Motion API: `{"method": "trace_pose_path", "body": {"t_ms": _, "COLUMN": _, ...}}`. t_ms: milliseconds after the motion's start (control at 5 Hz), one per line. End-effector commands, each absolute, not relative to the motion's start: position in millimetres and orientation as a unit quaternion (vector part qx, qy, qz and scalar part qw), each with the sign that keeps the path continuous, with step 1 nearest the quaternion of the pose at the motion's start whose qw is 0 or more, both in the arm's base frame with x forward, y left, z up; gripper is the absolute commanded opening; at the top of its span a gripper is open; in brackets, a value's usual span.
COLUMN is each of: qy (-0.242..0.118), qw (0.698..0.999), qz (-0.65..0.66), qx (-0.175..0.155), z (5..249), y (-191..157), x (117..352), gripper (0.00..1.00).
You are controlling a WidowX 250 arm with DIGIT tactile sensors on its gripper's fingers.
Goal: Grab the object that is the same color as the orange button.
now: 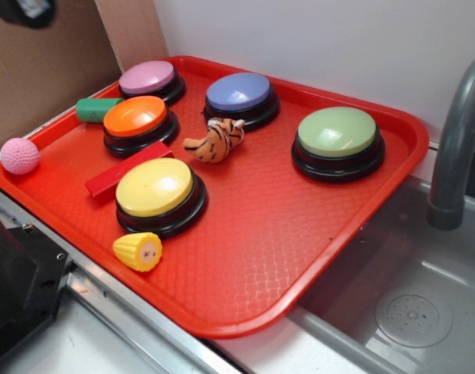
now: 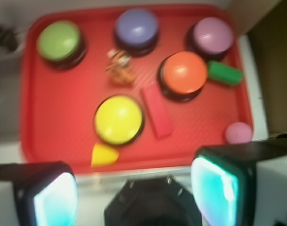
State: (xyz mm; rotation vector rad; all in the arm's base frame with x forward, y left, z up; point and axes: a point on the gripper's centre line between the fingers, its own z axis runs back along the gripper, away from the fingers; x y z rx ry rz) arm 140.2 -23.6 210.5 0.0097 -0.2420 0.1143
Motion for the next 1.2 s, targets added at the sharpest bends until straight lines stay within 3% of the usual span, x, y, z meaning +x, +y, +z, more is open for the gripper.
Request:
{"method": "trace_pose_path", "body": {"t_ms": 0, "qy": -0.179, "qw": 0.977, "qz": 0.119, "qx": -0.011, "z": 170.6, "y": -30.2, "x": 201.2, "gripper": 1.0}}
{"method": "trace_pose_path", "body": {"t_ms": 400, "qy": -0.174, "qw": 0.971, "qz": 0.165, "qx": -0.004, "z": 105.8, "y": -26.5, "x": 243.2, "gripper": 1.0}}
{"method": "trace_pose_path", "body": {"t_ms": 600, "qy": -0.184, "qw": 0.969, "qz": 0.157, "qx": -0.04, "z": 76.5, "y": -29.0, "x": 262.3, "gripper": 1.0}}
{"method": "trace_pose_path", "body": {"t_ms": 1000, "qy": -0.165, "qw": 0.975, "qz": 0.147, "qx": -0.037, "z": 32.4, "y": -32.0, "x": 276.1, "gripper": 1.0}}
